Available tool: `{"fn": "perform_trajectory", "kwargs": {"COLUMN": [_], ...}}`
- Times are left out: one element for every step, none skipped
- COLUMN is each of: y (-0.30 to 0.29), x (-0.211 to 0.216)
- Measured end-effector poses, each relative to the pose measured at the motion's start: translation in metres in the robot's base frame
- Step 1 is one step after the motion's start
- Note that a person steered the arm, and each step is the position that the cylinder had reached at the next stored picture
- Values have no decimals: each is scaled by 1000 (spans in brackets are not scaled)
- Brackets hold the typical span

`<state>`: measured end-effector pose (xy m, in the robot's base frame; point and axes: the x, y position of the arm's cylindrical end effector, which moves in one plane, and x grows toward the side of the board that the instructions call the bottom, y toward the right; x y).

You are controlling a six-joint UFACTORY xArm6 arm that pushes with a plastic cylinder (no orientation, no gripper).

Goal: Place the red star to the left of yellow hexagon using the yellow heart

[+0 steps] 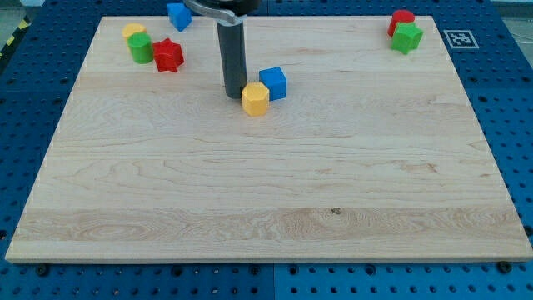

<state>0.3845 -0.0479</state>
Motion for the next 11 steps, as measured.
{"fn": "perform_trajectory", "kwargs": {"y": [-30, -101, -159, -198, -208, -198, -155, -122, -108, -98, -93], "x": [2, 2, -13, -58, -113, -157, -146, -104, -60, -36, -19]}}
